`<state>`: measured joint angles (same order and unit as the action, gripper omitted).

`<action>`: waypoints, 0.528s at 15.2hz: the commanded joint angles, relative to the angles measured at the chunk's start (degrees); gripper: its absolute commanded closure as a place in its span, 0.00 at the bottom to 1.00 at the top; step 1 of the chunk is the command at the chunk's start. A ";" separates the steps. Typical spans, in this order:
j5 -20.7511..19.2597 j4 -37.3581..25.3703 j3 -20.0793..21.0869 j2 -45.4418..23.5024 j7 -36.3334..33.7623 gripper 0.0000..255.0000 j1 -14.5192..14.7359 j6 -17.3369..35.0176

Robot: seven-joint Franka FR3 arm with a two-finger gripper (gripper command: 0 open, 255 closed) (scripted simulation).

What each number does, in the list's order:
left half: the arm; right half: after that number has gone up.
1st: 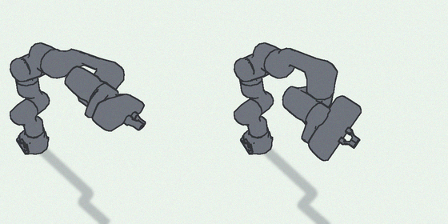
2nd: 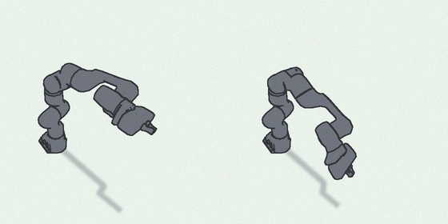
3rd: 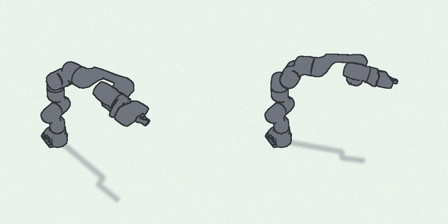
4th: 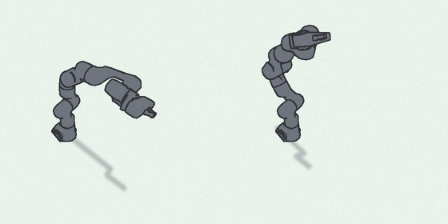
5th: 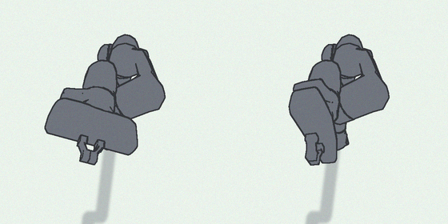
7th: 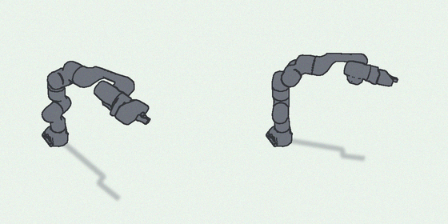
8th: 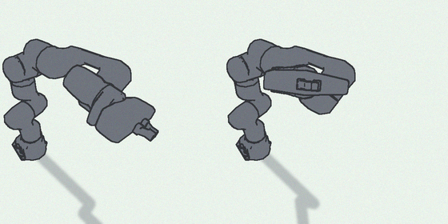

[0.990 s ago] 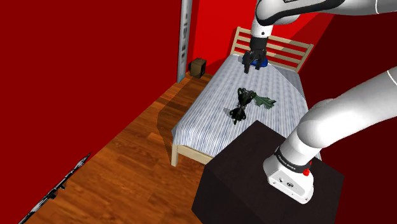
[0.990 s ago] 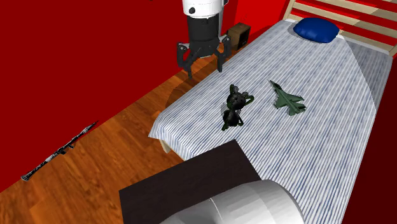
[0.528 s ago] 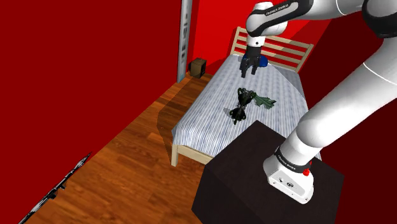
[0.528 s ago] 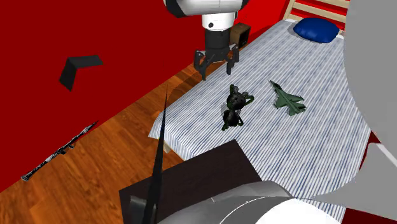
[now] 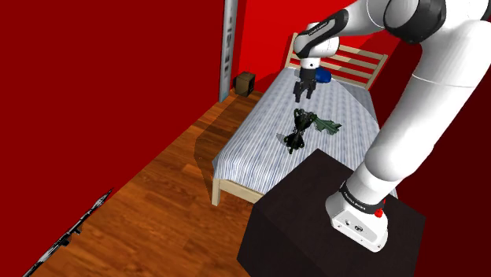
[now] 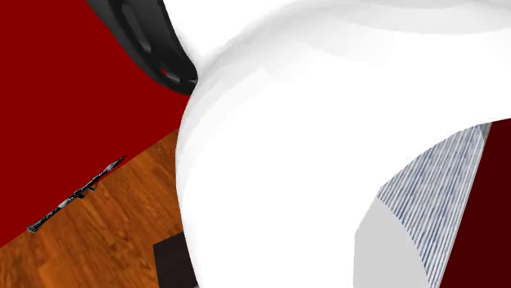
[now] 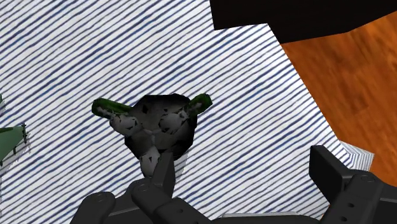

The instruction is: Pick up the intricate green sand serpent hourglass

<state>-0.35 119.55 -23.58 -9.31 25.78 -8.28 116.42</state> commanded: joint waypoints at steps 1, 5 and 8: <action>1.93 -3.50 -0.14 -4.82 2.60 0.00 -1.23 0.38; 5.42 -10.97 0.48 -14.40 6.93 0.00 -4.40 0.75; 7.54 -17.49 1.35 -21.59 9.48 0.00 -7.08 0.24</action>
<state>6.35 104.70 -22.64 -28.14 34.52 -14.51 116.96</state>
